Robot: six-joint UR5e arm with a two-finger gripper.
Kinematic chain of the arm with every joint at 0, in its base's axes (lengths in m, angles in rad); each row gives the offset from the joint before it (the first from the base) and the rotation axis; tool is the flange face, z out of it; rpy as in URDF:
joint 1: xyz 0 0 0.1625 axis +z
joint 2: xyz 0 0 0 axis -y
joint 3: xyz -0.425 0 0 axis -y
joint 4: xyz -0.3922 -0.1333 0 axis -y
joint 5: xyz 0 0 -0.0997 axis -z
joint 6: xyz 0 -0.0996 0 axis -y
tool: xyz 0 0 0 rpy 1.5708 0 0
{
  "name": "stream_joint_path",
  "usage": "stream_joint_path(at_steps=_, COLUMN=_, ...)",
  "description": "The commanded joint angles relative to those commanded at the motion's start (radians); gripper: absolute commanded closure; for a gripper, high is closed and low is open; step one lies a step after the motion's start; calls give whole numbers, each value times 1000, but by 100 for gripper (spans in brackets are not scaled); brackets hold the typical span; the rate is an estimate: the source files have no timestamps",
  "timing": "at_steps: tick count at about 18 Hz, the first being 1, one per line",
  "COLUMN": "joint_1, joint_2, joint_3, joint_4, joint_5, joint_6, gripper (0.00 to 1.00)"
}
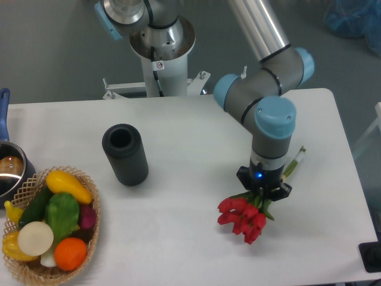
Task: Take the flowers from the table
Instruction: 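Lift the gripped tulip bouquet up off the table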
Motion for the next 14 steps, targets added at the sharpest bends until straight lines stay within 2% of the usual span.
stream_joint_path(at_steps=2, joint_1=18, joint_2=3, joint_3=23, joint_4=-35, joint_5=-6, joint_6=2, gripper=100)
stream_joint_path(at_steps=5, joint_1=64, joint_2=11, joint_3=80, joint_4=-133, joint_5=-3, joint_6=12, gripper=100)
stream_joint_path(at_steps=6, joint_1=69, joint_2=9, joint_3=97, joint_4=-147, joint_5=-2, joint_6=12, gripper=100)
stream_joint_path(at_steps=9, joint_1=75, joint_2=-3, joint_3=143, joint_4=-150, joint_5=1, joint_6=11, gripper=100)
stream_joint_path(at_steps=14, joint_1=81, joint_2=-12, joint_3=169, joint_4=-157, joint_5=33, joint_6=9, gripper=100)
